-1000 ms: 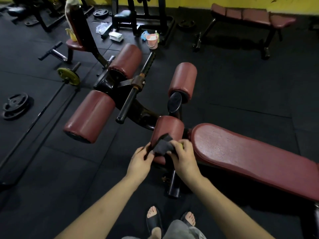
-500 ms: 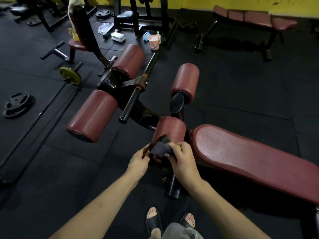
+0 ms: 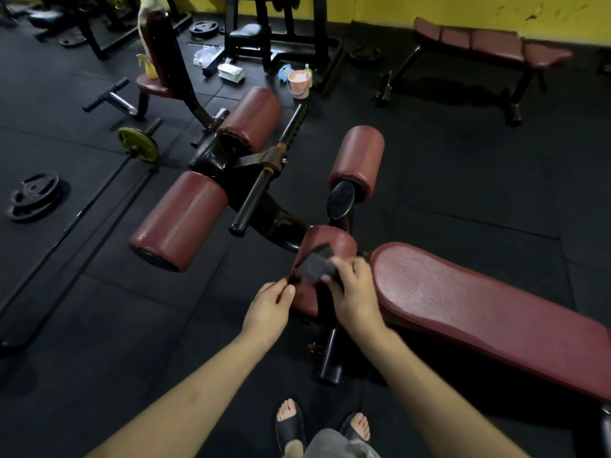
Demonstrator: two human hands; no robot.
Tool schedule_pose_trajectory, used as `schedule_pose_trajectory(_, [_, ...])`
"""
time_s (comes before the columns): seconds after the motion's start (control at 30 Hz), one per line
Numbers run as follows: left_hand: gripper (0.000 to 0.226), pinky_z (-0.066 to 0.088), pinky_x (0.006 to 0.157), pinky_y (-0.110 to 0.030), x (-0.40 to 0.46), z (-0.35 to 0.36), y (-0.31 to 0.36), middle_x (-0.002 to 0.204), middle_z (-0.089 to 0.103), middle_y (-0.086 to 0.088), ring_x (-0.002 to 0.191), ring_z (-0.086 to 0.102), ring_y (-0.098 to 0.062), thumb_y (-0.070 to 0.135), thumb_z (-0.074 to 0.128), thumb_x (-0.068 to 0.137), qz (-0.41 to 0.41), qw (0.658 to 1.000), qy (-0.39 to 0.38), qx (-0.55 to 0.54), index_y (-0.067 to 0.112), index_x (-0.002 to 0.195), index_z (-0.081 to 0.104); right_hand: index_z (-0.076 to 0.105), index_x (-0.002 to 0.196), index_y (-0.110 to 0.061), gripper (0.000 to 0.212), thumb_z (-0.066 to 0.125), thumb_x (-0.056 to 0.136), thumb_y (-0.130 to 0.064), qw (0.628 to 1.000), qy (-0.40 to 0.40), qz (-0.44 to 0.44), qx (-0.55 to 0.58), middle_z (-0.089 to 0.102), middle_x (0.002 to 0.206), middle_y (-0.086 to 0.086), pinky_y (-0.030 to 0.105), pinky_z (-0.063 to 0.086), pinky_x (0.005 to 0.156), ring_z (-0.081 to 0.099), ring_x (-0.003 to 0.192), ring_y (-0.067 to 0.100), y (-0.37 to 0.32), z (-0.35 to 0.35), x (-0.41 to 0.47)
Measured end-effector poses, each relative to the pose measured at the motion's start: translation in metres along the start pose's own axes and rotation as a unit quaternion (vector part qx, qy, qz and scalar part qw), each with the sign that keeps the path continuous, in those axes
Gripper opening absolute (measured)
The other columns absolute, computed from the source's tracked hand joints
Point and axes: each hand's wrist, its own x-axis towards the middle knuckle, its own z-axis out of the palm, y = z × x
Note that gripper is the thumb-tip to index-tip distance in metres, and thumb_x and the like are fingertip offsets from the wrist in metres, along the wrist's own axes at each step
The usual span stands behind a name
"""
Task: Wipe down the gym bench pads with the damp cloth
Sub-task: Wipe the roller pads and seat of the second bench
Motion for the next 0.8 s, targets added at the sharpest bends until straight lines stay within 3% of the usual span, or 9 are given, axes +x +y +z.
schedule_pose_trajectory(0.13, [0.044,0.034,0.102,-0.019,-0.002,0.002,-0.007,0.138,0.049,0.014,0.129,0.049,-0.006,0.025,0.052,0.107,0.016,1.0,-0.025,-0.008,0.029,0.15,0.05,0.062,0.125,-0.015,0.035,0.073,0.092,-0.013,0.999,-0.027,-0.014,0.019,0.049,0.108,0.001,0.032,0.05,0.09,0.05,0.101,0.015,-0.006,-0.007,-0.046])
schedule_pose_trajectory(0.27, [0.043,0.03,0.106,-0.02,0.004,0.004,-0.011,0.142,0.048,0.01,0.136,0.045,-0.01,0.03,0.046,0.109,-0.013,0.999,-0.036,-0.019,0.028,0.152,0.048,0.062,0.126,-0.011,0.034,0.071,0.093,-0.016,1.0,0.01,0.004,-0.014,0.051,0.103,0.009,0.043,0.05,0.088,0.051,0.097,0.028,0.015,-0.003,0.029])
schedule_pose_trajectory(0.4, [0.044,0.03,0.108,-0.02,0.007,0.003,-0.016,0.143,0.049,0.01,0.132,0.044,-0.004,0.031,0.046,0.109,-0.032,0.997,-0.042,-0.055,0.031,0.153,0.046,0.062,0.129,-0.009,0.036,0.065,0.098,-0.028,0.997,0.029,0.07,-0.027,0.051,0.107,0.013,0.044,0.049,0.091,0.049,0.101,0.029,0.021,0.0,0.082])
schedule_pose_trajectory(0.47, [0.042,0.031,0.11,-0.022,0.007,0.003,-0.018,0.142,0.05,0.012,0.132,0.044,-0.004,0.031,0.048,0.109,-0.032,0.997,-0.04,-0.063,0.031,0.151,0.049,0.064,0.125,-0.01,0.034,0.07,0.095,-0.025,0.998,0.025,0.052,-0.032,0.052,0.105,0.013,0.045,0.049,0.089,0.05,0.099,0.03,0.01,0.001,0.067])
schedule_pose_trajectory(0.6, [0.033,0.041,0.103,-0.025,0.01,0.003,-0.022,0.131,0.064,0.008,0.125,0.057,-0.01,0.025,0.052,0.107,-0.058,0.993,-0.035,-0.092,0.028,0.139,0.062,0.064,0.123,-0.014,0.034,0.073,0.091,-0.019,0.998,-0.031,-0.05,-0.025,0.052,0.105,0.008,0.034,0.046,0.086,0.049,0.098,0.025,-0.015,-0.003,-0.012])
schedule_pose_trajectory(0.67, [0.036,0.044,0.105,-0.027,0.01,0.002,-0.021,0.131,0.065,0.011,0.124,0.058,-0.007,0.024,0.056,0.106,-0.06,0.993,-0.042,-0.097,0.038,0.139,0.062,0.062,0.126,-0.015,0.037,0.073,0.092,-0.017,0.996,-0.052,-0.067,-0.008,0.05,0.108,0.005,0.031,0.047,0.086,0.048,0.1,0.022,-0.016,-0.01,-0.036])
schedule_pose_trajectory(0.73, [0.033,0.043,0.113,-0.034,0.011,0.002,-0.021,0.138,0.062,0.011,0.129,0.056,-0.008,0.029,0.056,0.105,-0.053,0.994,-0.046,-0.085,0.048,0.131,0.063,0.06,0.127,-0.015,0.037,0.073,0.092,-0.015,0.993,-0.067,-0.094,-0.028,0.048,0.107,0.005,0.034,0.049,0.085,0.048,0.099,0.023,-0.005,-0.012,-0.028])
schedule_pose_trajectory(0.8, [0.03,0.038,0.118,-0.036,0.011,0.002,-0.023,0.146,0.054,0.009,0.137,0.049,-0.011,0.036,0.055,0.105,-0.049,0.994,-0.041,-0.084,0.048,0.132,0.061,0.061,0.125,-0.013,0.033,0.068,0.093,-0.017,0.992,-0.042,-0.105,-0.048,0.05,0.104,0.008,0.043,0.05,0.082,0.05,0.094,0.028,0.012,-0.007,0.005])
